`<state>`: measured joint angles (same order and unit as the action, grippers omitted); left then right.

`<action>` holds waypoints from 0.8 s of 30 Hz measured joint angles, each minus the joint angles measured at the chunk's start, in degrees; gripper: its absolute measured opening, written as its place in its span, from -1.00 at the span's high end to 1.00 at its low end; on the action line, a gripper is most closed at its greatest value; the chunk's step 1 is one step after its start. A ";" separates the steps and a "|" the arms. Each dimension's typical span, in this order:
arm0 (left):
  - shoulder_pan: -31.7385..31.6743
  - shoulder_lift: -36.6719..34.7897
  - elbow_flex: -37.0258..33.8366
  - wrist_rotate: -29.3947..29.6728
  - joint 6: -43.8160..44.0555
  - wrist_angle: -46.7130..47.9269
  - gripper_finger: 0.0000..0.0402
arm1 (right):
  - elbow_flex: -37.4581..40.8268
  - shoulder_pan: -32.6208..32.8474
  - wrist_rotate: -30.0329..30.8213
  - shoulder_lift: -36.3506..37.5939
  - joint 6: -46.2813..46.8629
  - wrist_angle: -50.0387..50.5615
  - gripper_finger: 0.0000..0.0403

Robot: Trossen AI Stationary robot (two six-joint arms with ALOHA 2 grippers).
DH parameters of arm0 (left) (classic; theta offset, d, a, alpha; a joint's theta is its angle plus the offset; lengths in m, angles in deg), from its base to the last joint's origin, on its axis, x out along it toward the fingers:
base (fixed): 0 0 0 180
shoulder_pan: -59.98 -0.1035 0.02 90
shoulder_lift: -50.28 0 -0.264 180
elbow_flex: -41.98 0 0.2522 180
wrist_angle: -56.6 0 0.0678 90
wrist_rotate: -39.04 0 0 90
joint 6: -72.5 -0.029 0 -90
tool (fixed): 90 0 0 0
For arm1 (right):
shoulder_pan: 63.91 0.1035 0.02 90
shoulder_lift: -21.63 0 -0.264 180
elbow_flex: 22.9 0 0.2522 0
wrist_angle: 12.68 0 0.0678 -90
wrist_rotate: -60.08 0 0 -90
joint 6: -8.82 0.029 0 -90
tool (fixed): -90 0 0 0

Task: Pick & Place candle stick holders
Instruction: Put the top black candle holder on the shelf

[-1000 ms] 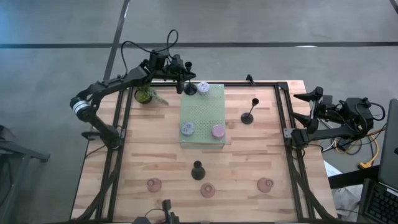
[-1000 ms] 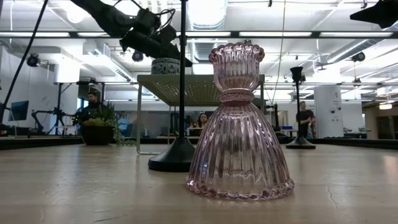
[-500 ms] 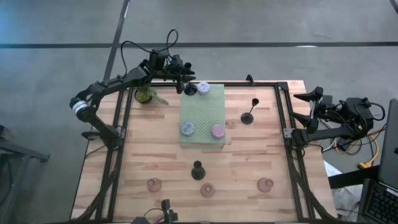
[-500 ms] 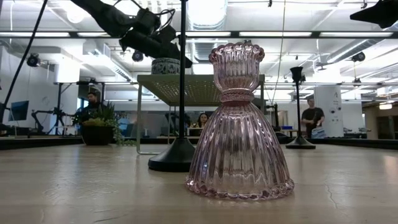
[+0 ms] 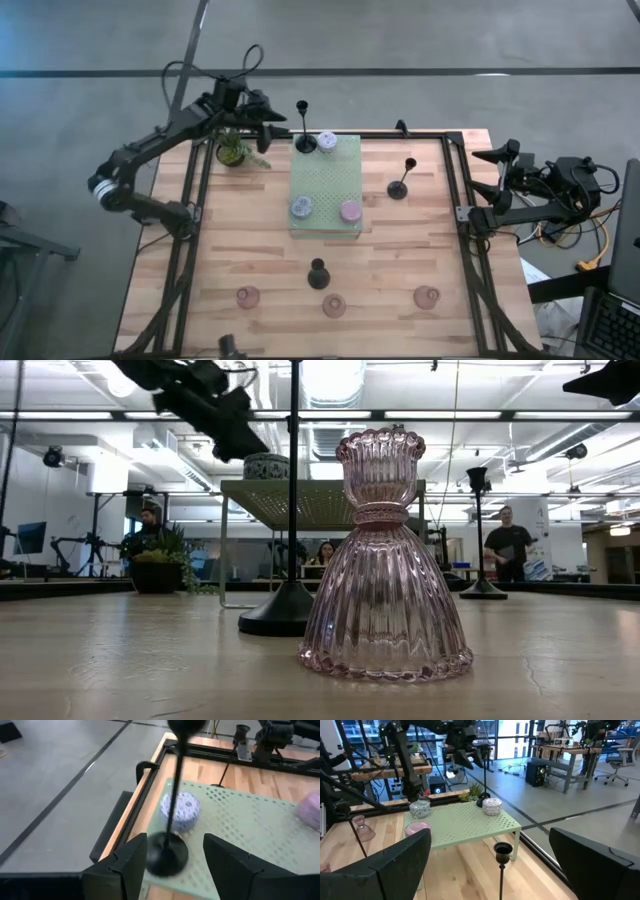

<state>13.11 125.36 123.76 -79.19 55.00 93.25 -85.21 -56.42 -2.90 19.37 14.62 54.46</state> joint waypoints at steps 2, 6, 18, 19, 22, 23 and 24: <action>-0.32 -3.69 -2.64 0.03 0.93 0.10 0.01 | -0.01 0.00 0.00 0.00 -0.09 0.01 -0.99; 0.21 -12.64 -9.35 1.69 4.19 -0.22 0.01 | -0.01 0.00 0.00 0.00 -0.11 0.01 -0.99; 12.80 -36.32 -23.33 20.76 16.83 -1.27 0.01 | 0.01 -0.02 0.00 0.00 -0.26 0.01 -0.99; 13.97 -37.05 -24.12 21.87 17.58 -1.26 0.01 | -0.01 0.00 0.00 0.00 -0.22 0.01 -0.99; 17.37 -38.22 -26.51 25.03 19.99 -1.42 0.01 | -0.01 -0.01 0.00 -0.01 -0.03 0.01 -0.99; 18.49 -38.31 -27.26 26.18 20.88 -1.49 0.01 | -0.01 -0.01 0.00 -0.02 -0.14 0.01 -0.99; 19.60 -38.29 -27.93 27.47 21.86 -1.51 0.01 | -0.01 -0.01 0.00 -0.02 -0.26 0.01 -0.99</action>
<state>32.72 87.08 95.83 -51.72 76.86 91.74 -85.22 -56.43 -2.90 19.35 14.36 54.47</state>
